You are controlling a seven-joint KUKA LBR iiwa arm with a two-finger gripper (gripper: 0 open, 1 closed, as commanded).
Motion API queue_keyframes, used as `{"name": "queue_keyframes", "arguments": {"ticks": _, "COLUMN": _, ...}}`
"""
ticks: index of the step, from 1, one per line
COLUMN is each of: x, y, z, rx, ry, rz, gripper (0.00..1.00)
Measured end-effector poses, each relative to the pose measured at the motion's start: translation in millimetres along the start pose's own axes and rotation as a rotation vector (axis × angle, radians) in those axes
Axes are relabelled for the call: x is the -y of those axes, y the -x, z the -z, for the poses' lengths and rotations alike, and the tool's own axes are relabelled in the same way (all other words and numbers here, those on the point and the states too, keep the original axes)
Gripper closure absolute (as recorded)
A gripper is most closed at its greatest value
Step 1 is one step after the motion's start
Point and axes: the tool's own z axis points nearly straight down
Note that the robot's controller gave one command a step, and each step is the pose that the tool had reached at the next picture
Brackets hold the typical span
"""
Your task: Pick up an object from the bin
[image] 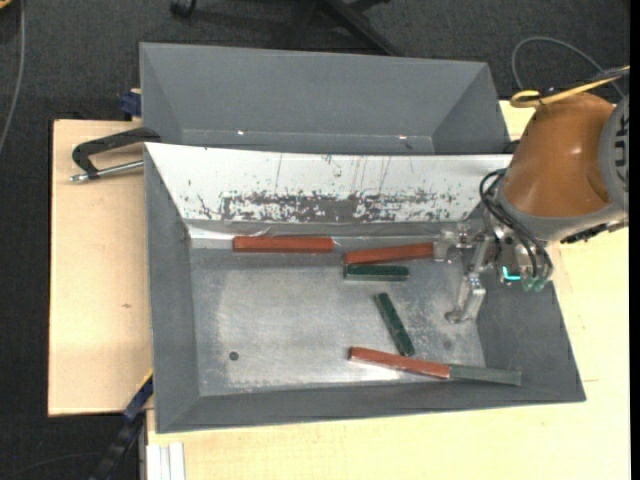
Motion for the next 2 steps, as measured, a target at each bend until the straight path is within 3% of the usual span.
{"name": "queue_keyframes", "arguments": {"ticks": 1, "x": -43, "y": 28.7, "z": -33, "rx": 0.015, "ry": -0.004, "rz": 0.038, "gripper": 0.00}}
{"name": "queue_keyframes", "arguments": {"ticks": 2, "x": -75, "y": 42.9, "z": -59, "rx": 0.015, "ry": 0.000, "rz": 0.070, "gripper": 0.00}}
